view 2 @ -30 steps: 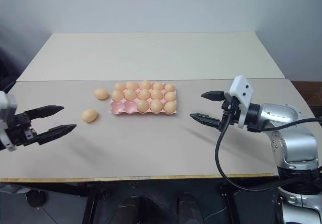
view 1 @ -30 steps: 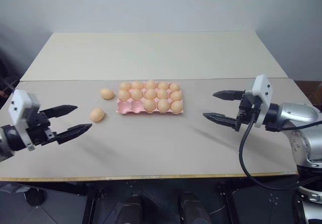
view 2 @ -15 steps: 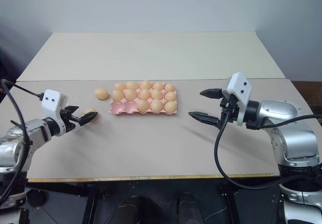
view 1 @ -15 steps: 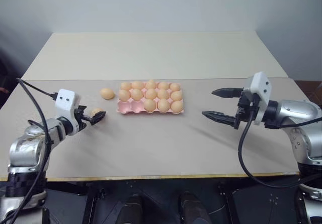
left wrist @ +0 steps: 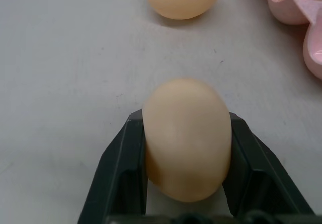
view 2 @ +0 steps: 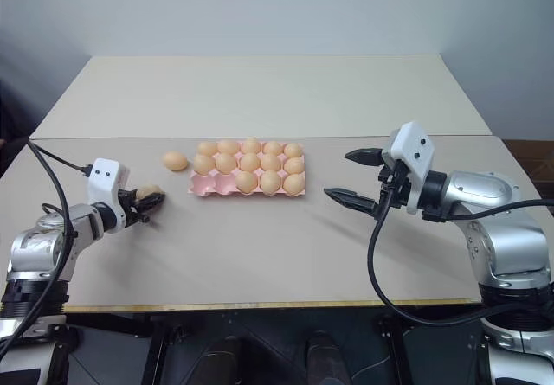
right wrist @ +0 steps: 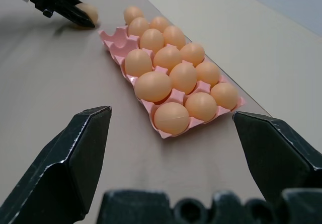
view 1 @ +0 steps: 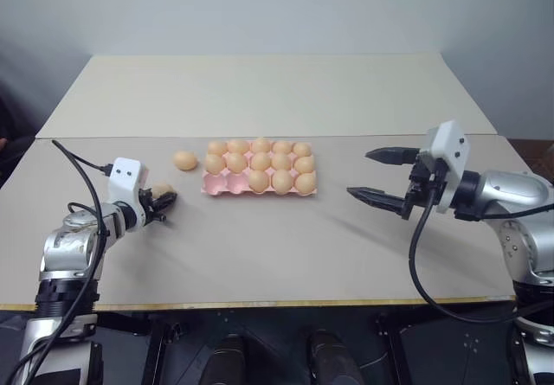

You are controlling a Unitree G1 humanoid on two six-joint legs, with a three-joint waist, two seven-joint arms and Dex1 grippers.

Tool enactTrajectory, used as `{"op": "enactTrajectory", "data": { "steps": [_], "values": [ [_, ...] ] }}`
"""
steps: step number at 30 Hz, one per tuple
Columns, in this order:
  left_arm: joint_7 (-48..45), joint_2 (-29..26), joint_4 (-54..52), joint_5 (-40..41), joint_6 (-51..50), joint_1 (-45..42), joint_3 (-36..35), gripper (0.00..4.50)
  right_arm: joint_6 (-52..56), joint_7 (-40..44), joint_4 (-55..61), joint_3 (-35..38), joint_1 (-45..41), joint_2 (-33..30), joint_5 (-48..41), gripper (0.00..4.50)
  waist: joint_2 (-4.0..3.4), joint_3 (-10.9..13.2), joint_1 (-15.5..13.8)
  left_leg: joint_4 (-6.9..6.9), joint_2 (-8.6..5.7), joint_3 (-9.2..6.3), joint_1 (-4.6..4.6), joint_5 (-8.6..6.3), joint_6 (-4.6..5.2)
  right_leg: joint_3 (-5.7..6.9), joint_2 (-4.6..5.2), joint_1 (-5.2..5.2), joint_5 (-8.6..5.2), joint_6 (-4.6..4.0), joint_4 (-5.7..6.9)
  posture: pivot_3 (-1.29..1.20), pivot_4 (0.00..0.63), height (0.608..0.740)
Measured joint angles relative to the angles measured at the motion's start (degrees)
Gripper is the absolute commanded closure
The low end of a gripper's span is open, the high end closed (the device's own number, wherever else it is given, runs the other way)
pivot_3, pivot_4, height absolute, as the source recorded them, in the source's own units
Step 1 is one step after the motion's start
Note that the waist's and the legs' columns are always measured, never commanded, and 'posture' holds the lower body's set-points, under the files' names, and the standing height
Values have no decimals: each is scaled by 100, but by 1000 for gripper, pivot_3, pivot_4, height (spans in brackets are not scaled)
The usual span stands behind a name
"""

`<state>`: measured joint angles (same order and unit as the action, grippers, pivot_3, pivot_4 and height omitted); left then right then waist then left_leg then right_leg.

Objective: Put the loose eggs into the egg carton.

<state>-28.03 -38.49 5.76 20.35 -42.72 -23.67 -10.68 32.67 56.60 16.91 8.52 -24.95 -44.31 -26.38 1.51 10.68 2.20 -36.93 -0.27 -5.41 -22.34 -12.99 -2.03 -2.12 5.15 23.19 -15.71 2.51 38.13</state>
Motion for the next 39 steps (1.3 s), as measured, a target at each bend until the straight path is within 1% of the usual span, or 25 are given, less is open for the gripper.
{"op": "enactTrajectory", "data": {
  "steps": [3,6,8,10,12,15,20,21,22,25,27,29,32,35,39],
  "values": [
    [-35,-56,-437,47,10,-21,-194,2901,-1,-40,2,10,64,0,0,0,0,0,0,0,-1,0,-3,0,0,0,1,2,0,0,0,0,150,740],
    [-272,-139,-1056,251,8,-129,-203,2901,-26,-56,9,13,66,0,2,0,0,0,-2,-1,-1,0,-1,0,0,0,2,-1,0,1,-1,0,150,740],
    [-515,-138,-1439,372,51,-171,-97,2901,-44,-86,29,13,69,0,6,0,0,0,0,-2,-2,0,-1,0,0,-1,3,-2,0,1,-1,0,150,740],
    [-770,-103,-1542,387,166,-262,172,2901,-60,-167,54,12,79,8,18,0,0,0,-3,-1,-3,1,0,0,0,-1,2,-3,1,1,-1,0,150,740],
    [-938,43,-1452,345,299,-380,480,2901,-96,-222,66,10,111,21,30,0,0,0,-5,-4,-3,1,0,0,0,0,1,-4,1,1,-1,0,150,740],
    [-1070,381,-1019,174,543,-686,939,2901,-101,-310,124,-4,156,50,32,0,1,0,-12,-6,-5,1,-3,0,0,0,2,-4,1,2,-2,0,150,740],
    [-1168,655,-442,-114,929,-1014,1231,2901,-100,-458,250,7,296,50,32,0,2,-1,18,-6,-3,1,-5,0,1,-1,0,0,1,2,-1,0,150,740],
    [-1201,663,-362,-147,939,-1061,1289,2219,-100,-482,265,7,335,50,32,0,2,-1,17,-8,-4,1,-4,0,1,-1,0,-1,1,2,0,0,150,740],
    [-1239,671,-264,-207,941,-1106,1357,1990,-99,-507,296,8,371,50,31,0,2,-1,18,-9,-5,1,-4,0,1,-1,1,-2,1,2,1,0,150,740],
    [-1315,698,-139,-242,941,-1128,1414,893,-99,-572,386,14,399,50,28,0,2,-1,19,-11,-4,1,-4,0,1,-1,0,-2,1,3,0,0,150,740],
    [-1349,693,-132,-236,941,-1129,1397,270,-98,-605,397,32,408,49,27,0,2,-1,17,-11,-4,0,-5,0,1,0,0,-2,1,3,0,0,150,740],
    [-1399,646,-163,-219,990,-1123,1317,270,-98,-635,397,58,423,49,26,0,2,0,18,-11,-3,0,-6,0,1,0,0,-1,1,3,-1,0,150,740],
    [-1438,453,-401,-103,1015,-1096,927,270,-98,-670,399,86,428,49,24,0,2,0,28,-10,-2,0,-4,0,1,-1,-1,0,1,3,1,0,150,740],
    [-1650,-22,-702,135,996,-830,389,270,-98,-661,377,99,426,48,23,0,1,-1,55,-8,1,1,-1,0,1,-4,-4,0,1,3,1,0,150,740],
    [-2112,-724,-892,370,1034,-131,-305,270,-114,-531,284,120,420,17,13,0,1,-1,42,-8,2,1,1,0,1,-4,-5,-2,1,3,-1,0,150,740]
  ]
}}
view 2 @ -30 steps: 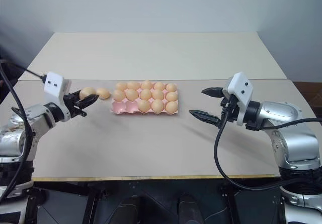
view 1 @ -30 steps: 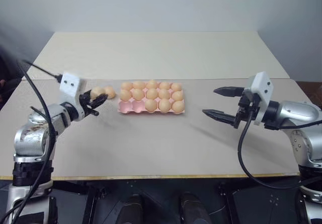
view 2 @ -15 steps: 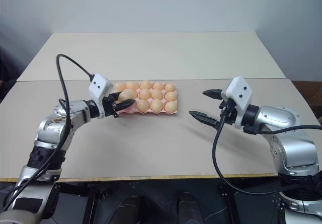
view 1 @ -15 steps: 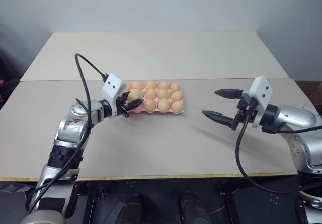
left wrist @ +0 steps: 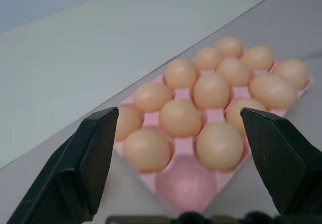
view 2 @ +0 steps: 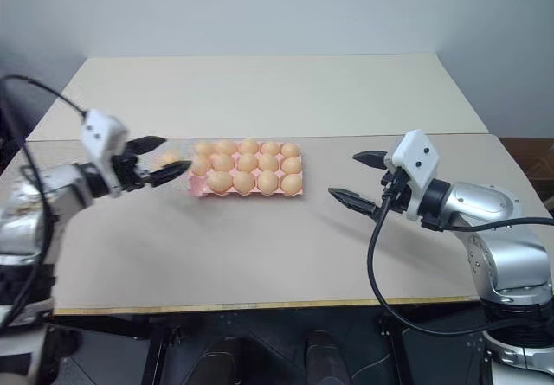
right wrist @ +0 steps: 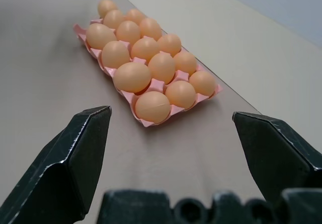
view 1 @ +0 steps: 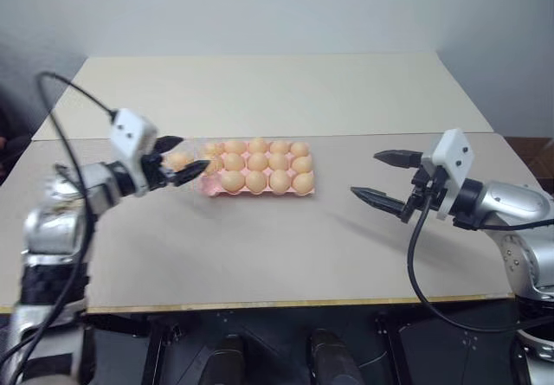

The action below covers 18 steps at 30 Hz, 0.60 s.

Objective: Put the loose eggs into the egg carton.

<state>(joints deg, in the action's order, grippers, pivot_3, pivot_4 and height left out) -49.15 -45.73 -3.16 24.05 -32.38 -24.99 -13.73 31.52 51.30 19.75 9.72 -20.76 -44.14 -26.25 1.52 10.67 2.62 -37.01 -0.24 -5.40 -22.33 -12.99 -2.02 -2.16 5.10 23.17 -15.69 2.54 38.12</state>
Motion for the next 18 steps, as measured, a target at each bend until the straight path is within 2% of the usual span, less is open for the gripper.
{"op": "enactTrajectory", "data": {
  "steps": [6,9,12,18],
  "values": [
    [-438,-363,-181,222,317,1260,-1031,270,-207,283,-204,2,-3,-135,23,0,0,0,-37,1,0,1,-1,0,0,2,4,-1,0,0,-3,0,150,740],
    [-933,-542,-433,641,199,2052,-1589,270,-273,366,-274,17,31,-203,23,0,0,0,-22,2,2,1,0,-1,0,1,3,0,0,0,-4,0,150,740],
    [-987,-562,-588,794,124,2238,-1819,270,-273,361,-305,3,41,-235,33,0,0,0,-59,2,2,2,6,-1,0,3,3,-8,0,-1,-3,0,150,740],
    [-669,-499,-718,853,112,2125,-1724,270,-273,361,-354,-30,-60,-236,33,0,1,0,-41,4,2,2,3,-1,0,1,2,-4,1,-1,-4,0,150,740]
  ]
}}
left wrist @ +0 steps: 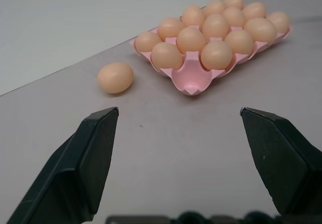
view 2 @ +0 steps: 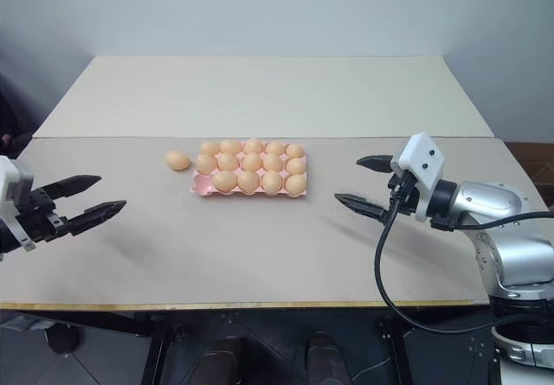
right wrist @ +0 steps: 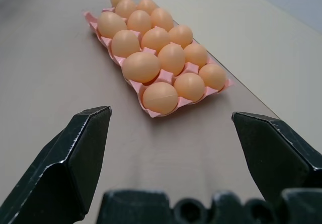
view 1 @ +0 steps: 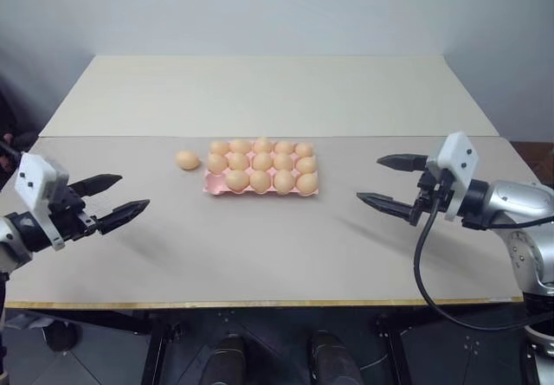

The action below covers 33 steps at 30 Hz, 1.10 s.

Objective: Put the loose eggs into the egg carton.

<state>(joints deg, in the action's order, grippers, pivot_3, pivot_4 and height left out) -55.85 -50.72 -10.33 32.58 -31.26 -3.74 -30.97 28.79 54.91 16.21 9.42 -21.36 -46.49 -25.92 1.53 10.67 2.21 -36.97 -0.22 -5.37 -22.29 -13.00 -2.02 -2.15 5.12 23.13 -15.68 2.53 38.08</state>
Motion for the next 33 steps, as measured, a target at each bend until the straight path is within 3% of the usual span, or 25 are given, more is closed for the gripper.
{"op": "enactTrajectory", "data": {
  "steps": [6,13,21,26,33],
  "values": [
    [982,155,523,-531,-264,-1095,876,270,-1,-17,-3,-24,-73,-13,3,0,2,-1,-30,-3,-3,0,2,0,0,1,1,-4,2,3,1,0,150,740],
    [2123,1216,2304,-1457,157,-2758,1876,270,-1,-49,-25,-134,-164,-1,11,0,7,-4,-26,-11,-6,0,-10,0,0,2,1,6,4,2,4,0,150,740],
    [2695,2019,4902,-2196,1567,-4274,2256,270,-3,-163,14,-178,-236,43,4,0,12,-6,-8,-14,-12,0,-16,0,0,1,6,7,5,4,1,0,150,740],
    [2844,2199,6230,-2484,2147,-4732,2332,270,-2,-217,91,-142,-181,37,-9,0,12,-6,9,-17,-14,0,-18,1,0,2,6,9,6,6,3,0,150,740],
    [2787,2373,7208,-2589,2520,-4987,2327,270,0,-273,203,-79,-69,30,-15,0,13,-6,3,-25,-21,-1,-22,1,0,3,12,8,8,9,3,0,150,740]
  ]
}}
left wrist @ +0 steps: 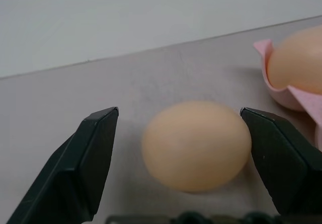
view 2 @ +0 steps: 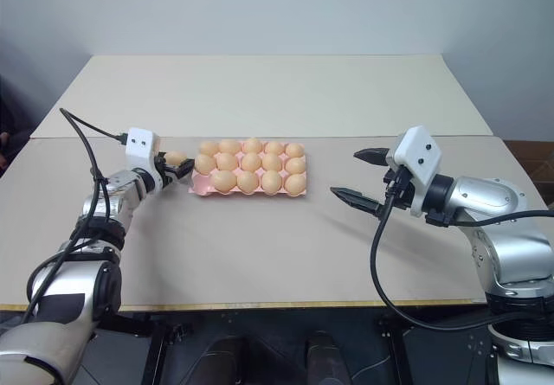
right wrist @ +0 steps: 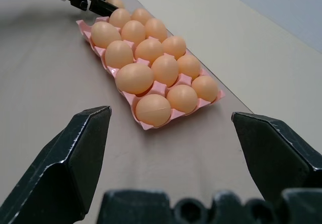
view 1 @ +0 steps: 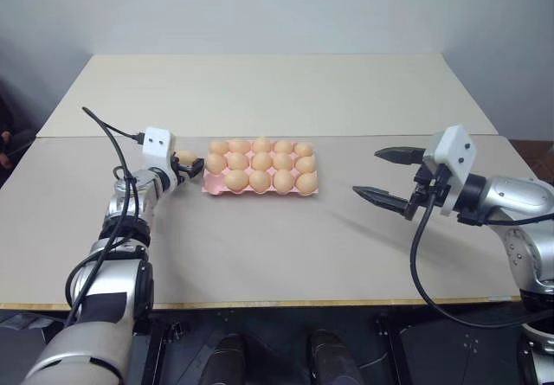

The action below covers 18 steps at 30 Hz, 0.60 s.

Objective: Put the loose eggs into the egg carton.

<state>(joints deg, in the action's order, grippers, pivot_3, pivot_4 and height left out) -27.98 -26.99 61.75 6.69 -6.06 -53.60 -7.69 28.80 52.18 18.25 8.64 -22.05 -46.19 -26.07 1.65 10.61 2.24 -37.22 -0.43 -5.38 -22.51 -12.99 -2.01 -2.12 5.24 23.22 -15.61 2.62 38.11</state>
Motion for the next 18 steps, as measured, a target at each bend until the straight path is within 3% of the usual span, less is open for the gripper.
{"op": "enactTrajectory", "data": {
  "steps": [3,6,8,18],
  "values": [
    [-109,23,184,-7,75,-67,2,878,3,-29,45,43,1,0,-2,0,0,0,4,0,-1,0,0,0,0,0,1,0,0,1,0,0,150,740],
    [-161,23,274,-10,108,-107,1,1838,17,-54,95,94,8,0,-5,0,0,0,4,0,-1,-1,0,0,0,0,1,0,0,1,0,0,150,740],
    [-172,22,344,-11,108,-156,0,2169,30,-67,137,101,23,0,-9,0,0,0,3,-1,-2,-1,0,0,0,0,1,0,0,2,0,0,150,740],
    [-349,-165,-19,19,141,54,-36,2274,62,-152,177,116,64,4,-16,0,0,0,34,1,0,-1,0,0,0,-1,-1,1,0,2,0,0,150,740]
  ]
}}
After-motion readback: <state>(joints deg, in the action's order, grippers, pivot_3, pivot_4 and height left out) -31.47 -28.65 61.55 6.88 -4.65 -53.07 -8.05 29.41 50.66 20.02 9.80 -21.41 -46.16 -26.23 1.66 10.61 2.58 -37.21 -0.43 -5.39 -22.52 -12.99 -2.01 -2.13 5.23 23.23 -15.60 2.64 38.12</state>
